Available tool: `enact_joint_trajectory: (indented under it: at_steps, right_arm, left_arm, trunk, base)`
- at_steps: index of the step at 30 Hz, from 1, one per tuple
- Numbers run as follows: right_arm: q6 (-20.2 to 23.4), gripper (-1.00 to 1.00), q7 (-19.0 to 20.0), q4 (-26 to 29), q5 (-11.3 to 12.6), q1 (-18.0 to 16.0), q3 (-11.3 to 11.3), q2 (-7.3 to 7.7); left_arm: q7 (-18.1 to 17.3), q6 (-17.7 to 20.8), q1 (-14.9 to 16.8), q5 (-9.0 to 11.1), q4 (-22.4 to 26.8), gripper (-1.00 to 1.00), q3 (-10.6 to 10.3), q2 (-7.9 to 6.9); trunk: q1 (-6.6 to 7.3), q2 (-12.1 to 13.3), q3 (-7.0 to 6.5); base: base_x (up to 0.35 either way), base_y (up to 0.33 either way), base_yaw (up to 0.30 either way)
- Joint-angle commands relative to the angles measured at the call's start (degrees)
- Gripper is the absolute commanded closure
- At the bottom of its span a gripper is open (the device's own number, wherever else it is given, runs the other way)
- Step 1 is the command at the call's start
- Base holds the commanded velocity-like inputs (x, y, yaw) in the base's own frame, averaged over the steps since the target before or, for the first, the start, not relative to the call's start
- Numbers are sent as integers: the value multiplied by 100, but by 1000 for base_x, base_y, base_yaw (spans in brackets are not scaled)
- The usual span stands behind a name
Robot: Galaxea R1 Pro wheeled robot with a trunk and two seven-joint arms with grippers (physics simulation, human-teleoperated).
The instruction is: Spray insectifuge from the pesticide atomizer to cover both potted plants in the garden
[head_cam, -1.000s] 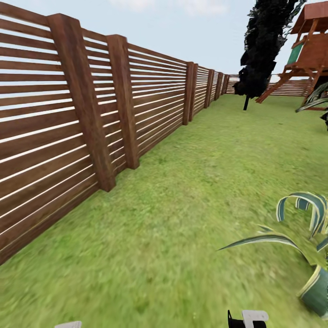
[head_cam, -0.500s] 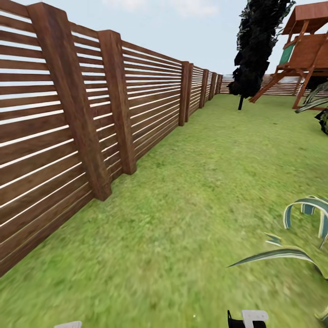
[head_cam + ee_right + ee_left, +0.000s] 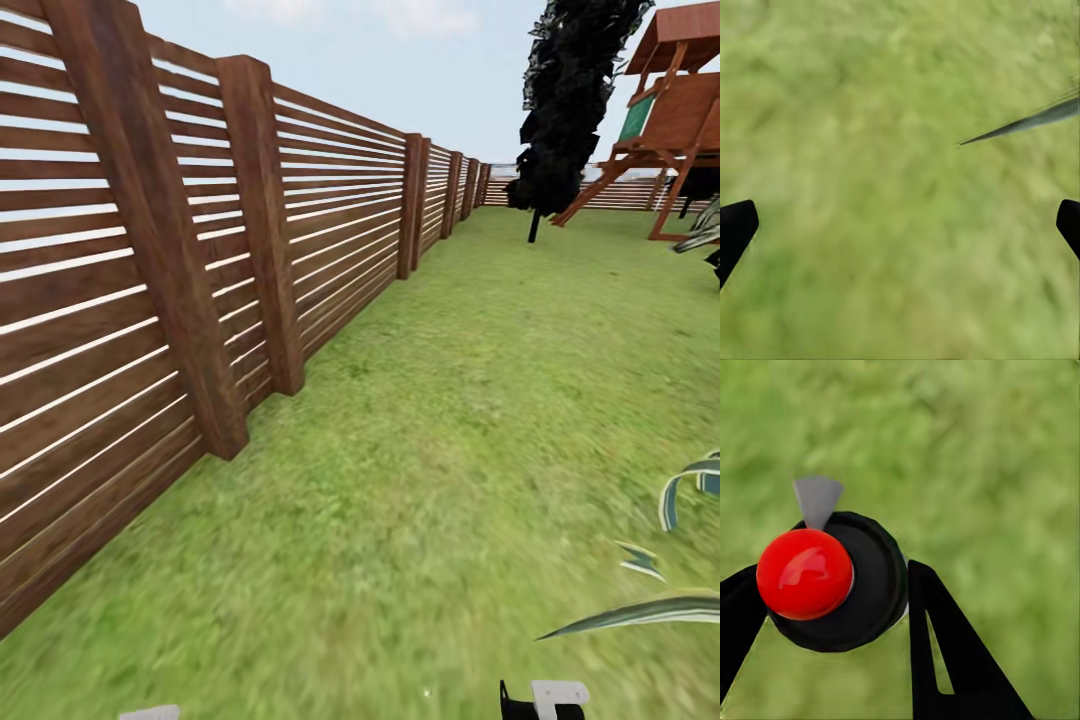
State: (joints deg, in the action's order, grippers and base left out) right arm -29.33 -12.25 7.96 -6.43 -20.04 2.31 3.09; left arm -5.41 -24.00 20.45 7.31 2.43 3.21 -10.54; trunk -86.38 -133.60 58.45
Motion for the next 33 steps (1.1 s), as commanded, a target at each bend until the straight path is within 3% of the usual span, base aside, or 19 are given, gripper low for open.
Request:
enact_joint_trajectory:
  at_steps: [1,33]
  right_arm:
    - [-11,-100,-32,-5,-61,-5,23,-1]
    - [-11,-100,-32,-7,-61,-3,23,-1]
  left_arm:
    - [-57,-8,3,51,-6,100,31,0]
    - [-57,-8,3,60,-6,100,31,2]
  trunk:
    - [-2,-2,5]
    - [-2,-2,5]
  base:
    - [318,146,0]
    - [318,139,-8]
